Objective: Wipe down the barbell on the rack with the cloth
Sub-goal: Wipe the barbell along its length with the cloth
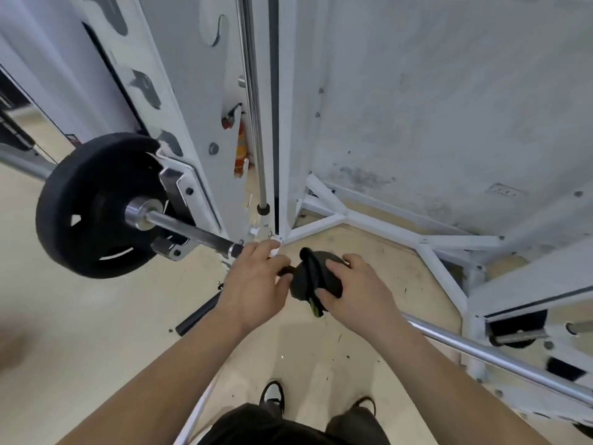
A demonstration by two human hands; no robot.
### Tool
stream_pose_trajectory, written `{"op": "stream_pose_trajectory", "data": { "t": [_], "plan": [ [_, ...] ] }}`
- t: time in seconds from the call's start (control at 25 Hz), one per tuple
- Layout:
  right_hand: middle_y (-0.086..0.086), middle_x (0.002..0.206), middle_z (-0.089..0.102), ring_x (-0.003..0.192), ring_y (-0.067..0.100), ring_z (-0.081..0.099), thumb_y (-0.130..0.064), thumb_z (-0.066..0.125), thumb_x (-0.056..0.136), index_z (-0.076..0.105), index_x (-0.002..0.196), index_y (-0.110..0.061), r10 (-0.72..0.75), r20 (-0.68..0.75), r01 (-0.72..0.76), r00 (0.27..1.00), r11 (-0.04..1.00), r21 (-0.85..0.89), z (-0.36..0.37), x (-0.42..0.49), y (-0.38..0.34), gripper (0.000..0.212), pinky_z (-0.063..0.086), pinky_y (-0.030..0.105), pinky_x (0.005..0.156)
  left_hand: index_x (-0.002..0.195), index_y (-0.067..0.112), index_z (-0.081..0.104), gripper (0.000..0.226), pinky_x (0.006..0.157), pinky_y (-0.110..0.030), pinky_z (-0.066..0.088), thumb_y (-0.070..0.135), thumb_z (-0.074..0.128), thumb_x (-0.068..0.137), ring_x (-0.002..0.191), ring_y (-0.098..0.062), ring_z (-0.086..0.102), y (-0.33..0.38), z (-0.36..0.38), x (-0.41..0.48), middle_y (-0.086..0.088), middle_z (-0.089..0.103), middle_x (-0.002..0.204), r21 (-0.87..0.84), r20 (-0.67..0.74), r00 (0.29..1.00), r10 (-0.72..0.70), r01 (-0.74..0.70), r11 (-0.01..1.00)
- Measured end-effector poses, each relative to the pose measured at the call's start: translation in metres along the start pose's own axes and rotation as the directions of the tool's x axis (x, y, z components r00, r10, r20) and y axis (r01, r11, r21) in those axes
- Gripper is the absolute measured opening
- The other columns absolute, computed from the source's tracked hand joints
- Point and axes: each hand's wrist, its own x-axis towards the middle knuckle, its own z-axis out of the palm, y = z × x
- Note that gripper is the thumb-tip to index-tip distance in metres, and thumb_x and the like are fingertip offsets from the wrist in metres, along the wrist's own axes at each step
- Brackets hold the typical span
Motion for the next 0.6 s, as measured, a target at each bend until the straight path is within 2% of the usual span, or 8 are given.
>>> {"op": "stream_pose_trajectory", "data": {
  "t": [0.04,0.12,0.2,0.24,0.32,0.4,0.52,0.6],
  "plan": [
    [-0.002,0.153,0.039,0.135,0.021,0.042,-0.063,0.062,0.087,0.041,0.151,-0.028,-0.003,0.004,0.003,1.000,0.998,-0.066,0.003,0.003,-0.001,0.077,0.050,0.038,0.099,0.107,0.020,0.077,0.023,0.099,-0.044,0.051,0.027,0.074,0.085,0.115,-0.036,0.058,-0.012,-0.002,0.006,-0.010,0.065,0.128,0.032,0.028,1.000,-0.003,0.002,0.999],
    [-0.002,0.152,0.040,0.133,0.022,0.043,-0.066,0.060,0.086,0.032,0.155,-0.026,-0.054,0.038,0.061,0.998,0.977,-0.205,0.008,0.000,-0.007,0.085,0.050,0.038,0.096,0.115,0.023,0.075,0.029,0.090,-0.041,0.054,0.026,0.074,0.086,0.114,-0.032,0.058,-0.028,-0.008,0.014,-0.003,0.066,0.122,0.074,0.094,0.995,-0.030,0.023,0.997],
    [-0.001,0.150,0.043,0.129,0.023,0.047,-0.059,0.057,0.092,0.029,0.155,-0.024,-0.083,0.040,0.091,0.996,0.948,-0.304,0.015,-0.002,-0.008,0.077,0.050,0.036,0.092,0.114,0.026,0.075,0.027,0.077,-0.037,0.054,0.032,0.076,0.088,0.107,-0.025,0.058,-0.038,-0.010,0.020,0.005,0.067,0.111,0.077,0.086,0.996,-0.032,0.025,0.997],
    [-0.001,0.143,0.050,0.122,0.023,0.052,-0.055,0.056,0.095,0.035,0.152,-0.025,-0.090,0.021,0.092,0.996,0.946,-0.312,0.016,0.001,-0.007,0.068,0.051,0.035,0.086,0.111,0.026,0.076,0.025,0.074,-0.035,0.052,0.035,0.077,0.088,0.103,-0.023,0.058,-0.040,-0.010,0.022,0.006,0.067,0.106,0.074,0.067,0.997,-0.029,0.024,0.997],
    [-0.004,0.113,0.063,0.099,0.022,0.060,-0.047,0.058,0.094,0.055,0.128,-0.028,-0.059,0.008,0.060,0.998,0.978,-0.202,0.013,0.017,-0.009,0.039,0.054,0.035,0.074,0.104,0.027,0.079,0.023,0.069,-0.030,0.046,0.040,0.079,0.085,0.094,-0.022,0.058,-0.046,-0.008,0.022,0.008,0.068,0.097,0.068,0.020,1.000,0.001,-0.003,0.998],
    [-0.007,0.091,0.065,0.082,0.020,0.061,-0.039,0.064,0.087,0.062,0.103,-0.028,-0.001,0.045,0.001,0.999,1.000,0.000,0.014,0.038,-0.023,0.019,0.055,0.036,0.069,0.102,0.031,0.081,0.023,0.064,-0.028,0.041,0.043,0.082,0.082,0.090,-0.022,0.059,-0.052,-0.006,0.021,0.009,0.069,0.093,0.046,-0.017,1.000,-0.008,0.008,0.999],
    [-0.013,0.089,0.068,0.083,0.015,0.061,-0.035,0.071,0.084,0.068,0.101,-0.033,-0.052,0.076,0.029,0.996,0.961,0.277,0.017,0.057,-0.040,0.018,0.052,0.031,0.072,0.101,0.037,0.080,0.022,0.061,-0.027,0.039,0.045,0.083,0.081,0.093,-0.020,0.059,-0.056,-0.007,0.021,0.013,0.069,0.094,-0.006,-0.027,0.998,-0.056,0.056,0.998],
    [-0.012,0.086,0.071,0.085,0.014,0.065,-0.033,0.076,0.080,0.072,0.094,-0.034,-0.056,0.170,-0.002,0.984,0.947,0.323,0.006,0.067,-0.022,0.015,0.048,0.026,0.070,0.102,0.037,0.080,0.025,0.064,-0.028,0.043,0.048,0.082,0.080,0.096,-0.018,0.059,-0.056,-0.007,0.020,0.014,0.069,0.096,-0.031,-0.025,0.997,-0.071,0.070,0.997]
  ]
}}
